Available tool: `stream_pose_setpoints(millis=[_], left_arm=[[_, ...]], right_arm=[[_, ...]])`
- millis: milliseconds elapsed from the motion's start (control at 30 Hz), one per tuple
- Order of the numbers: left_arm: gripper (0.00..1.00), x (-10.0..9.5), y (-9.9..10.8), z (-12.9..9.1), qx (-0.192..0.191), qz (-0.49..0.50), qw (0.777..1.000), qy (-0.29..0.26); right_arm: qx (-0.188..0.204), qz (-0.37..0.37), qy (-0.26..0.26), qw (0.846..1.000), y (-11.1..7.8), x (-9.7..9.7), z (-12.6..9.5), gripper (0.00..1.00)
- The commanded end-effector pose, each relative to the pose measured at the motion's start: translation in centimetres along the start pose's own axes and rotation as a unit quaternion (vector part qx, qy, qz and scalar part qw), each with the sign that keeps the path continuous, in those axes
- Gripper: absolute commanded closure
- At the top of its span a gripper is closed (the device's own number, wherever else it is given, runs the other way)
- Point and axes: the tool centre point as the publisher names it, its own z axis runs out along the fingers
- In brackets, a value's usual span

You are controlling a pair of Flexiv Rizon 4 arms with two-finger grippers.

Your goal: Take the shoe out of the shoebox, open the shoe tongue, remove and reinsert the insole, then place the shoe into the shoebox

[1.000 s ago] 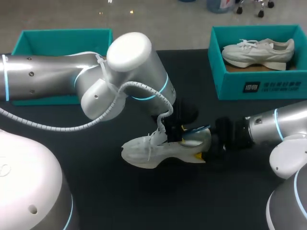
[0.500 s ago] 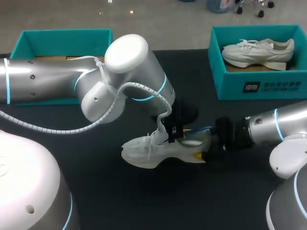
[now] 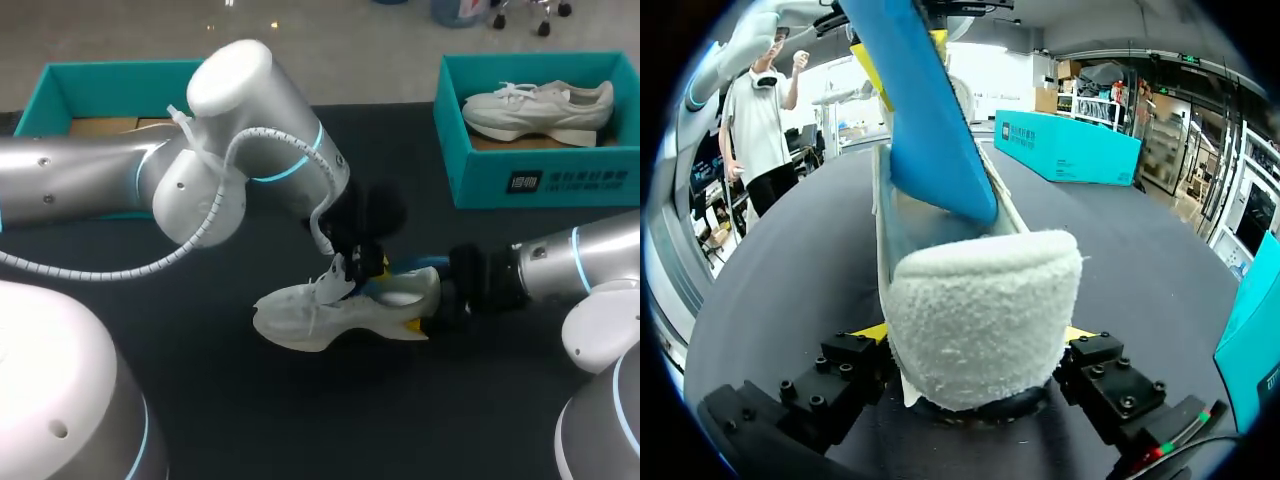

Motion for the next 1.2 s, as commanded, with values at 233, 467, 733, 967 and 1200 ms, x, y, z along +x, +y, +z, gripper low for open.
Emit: stream_pose_setpoints(millis=[233,467,733,967,1200], left_arm=[[1.0,0.8,-1.9,-3.1,0.041,0.011,0.999,0.002],[1.0,1.8,-4.2,-4.1,0.064,0.019,0.998,-0.003],[1.0,3.3,-7.2,-5.8,0.071,0.03,0.997,-0.023],[1.0,3.5,-7.5,-6.0,0.062,0.03,0.997,-0.03],[1.0,3.5,-7.5,-6.0,0.062,0.03,0.997,-0.03]], right_arm=[[0.003,0.0,-0.001,1.0,0.0,0.0,0.1,1.0],[0.003,0.0,-0.001,1.0,0.0,0.0,0.1,1.0],[0.003,0.0,-0.001,1.0,0.0,0.0,0.1,1.0],[0.003,0.0,-0.001,1.0,0.0,0.0,0.1,1.0],[0.003,0.0,-0.001,1.0,0.0,0.0,0.1,1.0]])
